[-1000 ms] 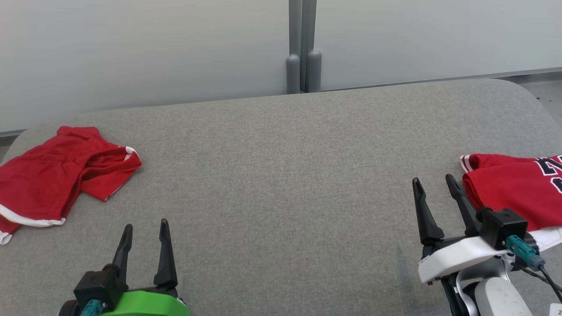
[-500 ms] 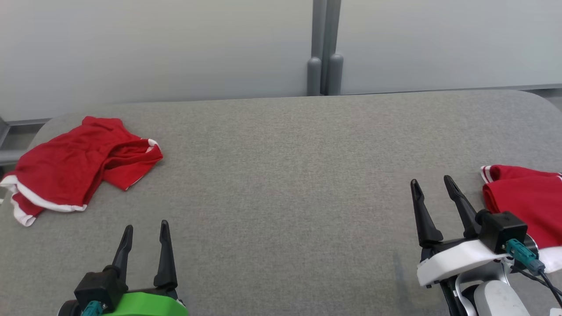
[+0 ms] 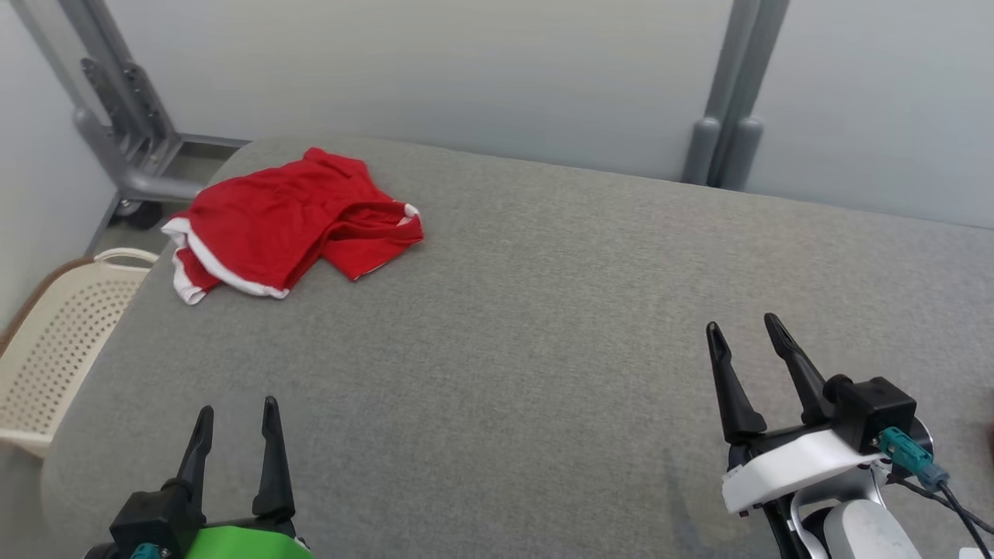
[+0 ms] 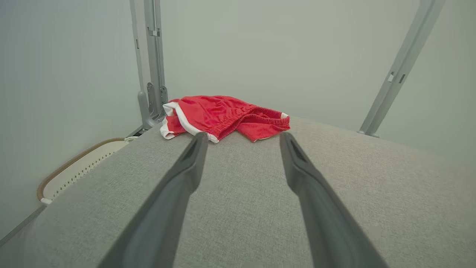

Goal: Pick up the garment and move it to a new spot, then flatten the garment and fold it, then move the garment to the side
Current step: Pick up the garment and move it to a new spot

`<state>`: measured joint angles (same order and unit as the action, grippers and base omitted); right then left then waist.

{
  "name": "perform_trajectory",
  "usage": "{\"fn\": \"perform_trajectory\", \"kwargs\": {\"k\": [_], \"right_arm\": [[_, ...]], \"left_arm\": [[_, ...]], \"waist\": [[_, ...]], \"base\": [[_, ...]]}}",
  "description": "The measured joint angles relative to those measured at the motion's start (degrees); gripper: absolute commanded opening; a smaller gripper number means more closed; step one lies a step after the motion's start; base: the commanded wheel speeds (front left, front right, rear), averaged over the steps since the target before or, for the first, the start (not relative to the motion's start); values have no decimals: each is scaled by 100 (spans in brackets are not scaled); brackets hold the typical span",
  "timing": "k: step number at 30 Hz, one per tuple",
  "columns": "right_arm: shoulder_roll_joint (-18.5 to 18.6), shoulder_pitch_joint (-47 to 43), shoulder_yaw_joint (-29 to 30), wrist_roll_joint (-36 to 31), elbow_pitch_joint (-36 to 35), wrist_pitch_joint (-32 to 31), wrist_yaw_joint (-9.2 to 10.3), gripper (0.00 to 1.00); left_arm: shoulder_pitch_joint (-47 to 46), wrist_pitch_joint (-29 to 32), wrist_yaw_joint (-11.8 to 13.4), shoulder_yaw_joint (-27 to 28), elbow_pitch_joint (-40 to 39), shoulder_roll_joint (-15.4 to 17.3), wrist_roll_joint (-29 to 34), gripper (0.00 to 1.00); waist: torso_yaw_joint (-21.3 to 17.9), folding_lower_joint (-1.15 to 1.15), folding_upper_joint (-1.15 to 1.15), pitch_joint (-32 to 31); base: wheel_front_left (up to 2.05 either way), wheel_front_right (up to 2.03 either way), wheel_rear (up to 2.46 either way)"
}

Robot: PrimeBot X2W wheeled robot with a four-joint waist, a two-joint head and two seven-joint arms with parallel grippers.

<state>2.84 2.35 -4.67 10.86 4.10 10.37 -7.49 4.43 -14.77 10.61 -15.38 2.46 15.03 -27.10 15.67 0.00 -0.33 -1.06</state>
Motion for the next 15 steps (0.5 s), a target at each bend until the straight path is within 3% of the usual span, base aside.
{"fn": "perform_trajectory", "kwargs": {"k": [9, 15], "right_arm": [[-4, 19, -94, 9, 55, 26, 0, 100], [-7, 25, -78, -47, 55, 24, 0, 100]], "left_arm": [[202, 1, 25, 29, -113, 13, -58, 100], [202, 0, 25, 35, -162, 20, -100, 100]], "waist": [[864, 0, 0, 13], [1149, 0, 0, 51]], "base": [[0, 0, 0], [0, 0, 0]]}}
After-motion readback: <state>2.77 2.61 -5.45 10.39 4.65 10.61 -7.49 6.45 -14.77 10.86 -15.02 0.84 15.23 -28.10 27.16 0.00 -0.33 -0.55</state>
